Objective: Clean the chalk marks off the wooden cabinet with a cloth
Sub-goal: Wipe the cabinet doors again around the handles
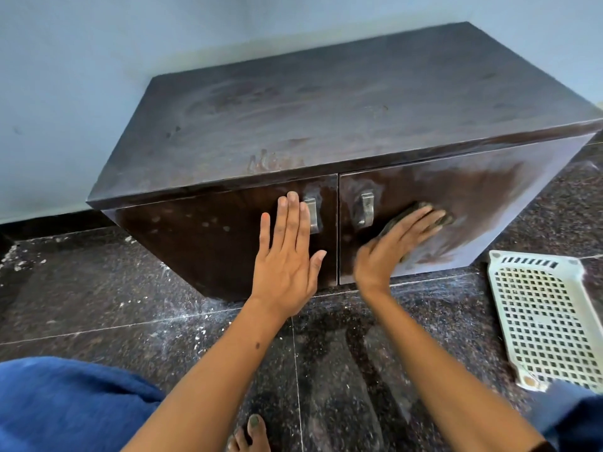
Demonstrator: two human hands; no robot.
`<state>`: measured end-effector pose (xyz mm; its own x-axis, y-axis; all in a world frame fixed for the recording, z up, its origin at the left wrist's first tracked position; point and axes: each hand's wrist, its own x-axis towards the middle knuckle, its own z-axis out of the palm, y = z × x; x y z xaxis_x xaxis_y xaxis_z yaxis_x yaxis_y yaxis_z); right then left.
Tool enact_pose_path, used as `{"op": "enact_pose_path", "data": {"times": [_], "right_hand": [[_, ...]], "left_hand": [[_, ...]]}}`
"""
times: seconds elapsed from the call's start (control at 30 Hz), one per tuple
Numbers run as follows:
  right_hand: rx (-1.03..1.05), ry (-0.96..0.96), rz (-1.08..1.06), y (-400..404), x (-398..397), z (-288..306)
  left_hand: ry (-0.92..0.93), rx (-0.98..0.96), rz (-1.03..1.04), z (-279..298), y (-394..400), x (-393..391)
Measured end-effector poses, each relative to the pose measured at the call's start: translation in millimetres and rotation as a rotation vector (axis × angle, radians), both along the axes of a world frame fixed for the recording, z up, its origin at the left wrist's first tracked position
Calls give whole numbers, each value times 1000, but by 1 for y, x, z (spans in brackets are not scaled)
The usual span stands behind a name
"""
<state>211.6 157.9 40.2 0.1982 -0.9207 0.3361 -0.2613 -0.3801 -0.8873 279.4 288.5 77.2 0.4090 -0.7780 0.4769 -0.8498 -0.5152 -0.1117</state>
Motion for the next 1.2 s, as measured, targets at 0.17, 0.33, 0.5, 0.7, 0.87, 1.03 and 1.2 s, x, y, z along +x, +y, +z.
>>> {"op": "enact_pose_path", "data": {"times": [0.17, 0.33, 0.5, 0.7, 0.87, 1.03, 1.2], "right_hand": [[-200, 32, -30, -12, -6, 15], [-263, 279, 196, 18, -14, -27], [-110, 338, 280, 46, -8, -37], [-668, 447, 625, 49, -10, -57], [-835, 427, 589, 29, -4, -55], [-467, 216, 645, 58, -10, -45], [767, -157, 80, 102, -11, -42]], "left_hand": [[8, -20, 4, -4, -4, -1], [8, 3, 23, -1, -5, -3], [-33, 68, 12, 9, 4, -4], [-81, 155, -32, 23, 18, -1], [2, 123, -125, 36, 25, 3], [33, 114, -159, 39, 29, 9], [37, 101, -167, 37, 28, 10]]}}
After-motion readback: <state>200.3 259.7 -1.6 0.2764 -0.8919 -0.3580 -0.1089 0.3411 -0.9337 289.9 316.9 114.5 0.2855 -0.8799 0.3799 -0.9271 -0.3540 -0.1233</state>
